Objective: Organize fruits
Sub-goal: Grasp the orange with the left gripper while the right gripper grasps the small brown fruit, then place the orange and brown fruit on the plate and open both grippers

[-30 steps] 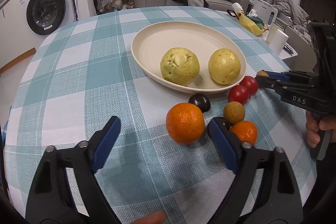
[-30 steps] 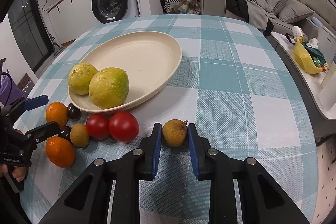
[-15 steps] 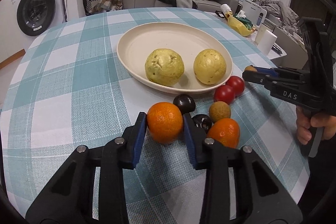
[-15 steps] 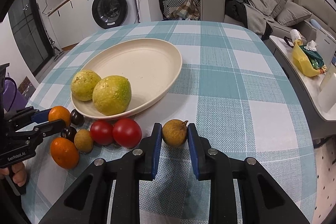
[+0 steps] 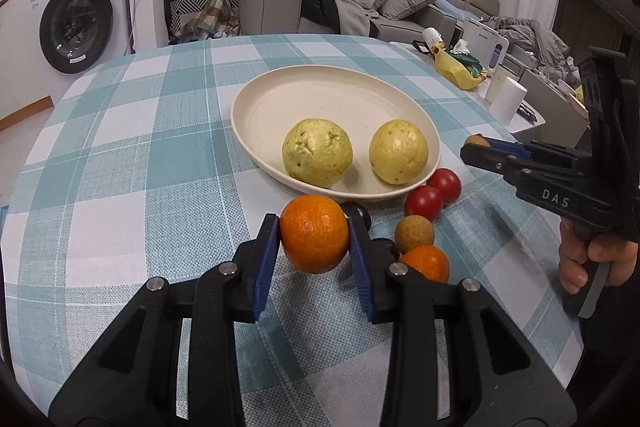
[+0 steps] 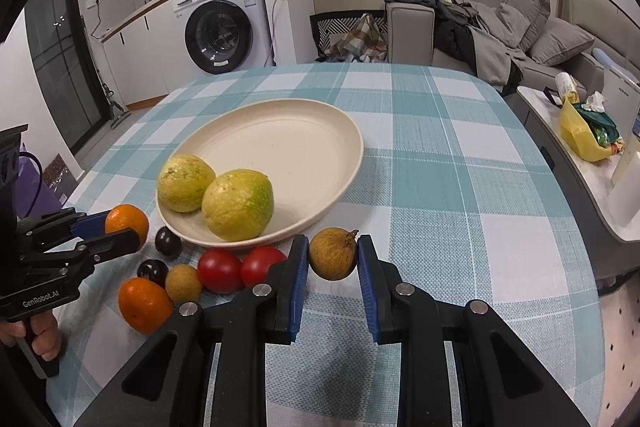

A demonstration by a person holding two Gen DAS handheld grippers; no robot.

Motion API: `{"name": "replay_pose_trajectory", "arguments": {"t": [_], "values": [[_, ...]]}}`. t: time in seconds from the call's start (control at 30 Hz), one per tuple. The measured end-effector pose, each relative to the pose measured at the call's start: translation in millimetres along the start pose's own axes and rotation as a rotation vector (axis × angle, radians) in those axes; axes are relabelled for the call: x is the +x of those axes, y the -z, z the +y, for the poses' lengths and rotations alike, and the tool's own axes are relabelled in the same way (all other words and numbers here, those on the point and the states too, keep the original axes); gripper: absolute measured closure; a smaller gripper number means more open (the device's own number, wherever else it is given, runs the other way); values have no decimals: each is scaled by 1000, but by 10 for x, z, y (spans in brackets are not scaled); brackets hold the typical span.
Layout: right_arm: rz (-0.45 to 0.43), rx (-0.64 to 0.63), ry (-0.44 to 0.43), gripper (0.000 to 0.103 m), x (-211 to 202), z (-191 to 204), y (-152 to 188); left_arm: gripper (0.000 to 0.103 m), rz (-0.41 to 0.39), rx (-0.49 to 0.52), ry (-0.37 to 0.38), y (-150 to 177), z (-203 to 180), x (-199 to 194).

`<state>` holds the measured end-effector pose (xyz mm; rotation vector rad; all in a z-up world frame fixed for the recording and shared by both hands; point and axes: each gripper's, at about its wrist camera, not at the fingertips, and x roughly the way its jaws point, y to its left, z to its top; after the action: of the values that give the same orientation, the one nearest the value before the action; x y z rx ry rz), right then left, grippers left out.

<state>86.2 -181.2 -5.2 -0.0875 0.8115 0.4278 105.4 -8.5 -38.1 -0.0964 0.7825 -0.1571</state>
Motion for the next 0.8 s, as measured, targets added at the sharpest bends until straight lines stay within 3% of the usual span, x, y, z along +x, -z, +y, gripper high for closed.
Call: {"name": "replay_pose_trajectory", "arguments": {"t": [0.33,0.8], "values": [[-58,5,-51,78,-95,97,-33,71,-35,4,-24,-23,-30,-58],[-49,-29,-120,78,-60,332,-62,71,-79,28,-65,-103,-90,-119]]}}
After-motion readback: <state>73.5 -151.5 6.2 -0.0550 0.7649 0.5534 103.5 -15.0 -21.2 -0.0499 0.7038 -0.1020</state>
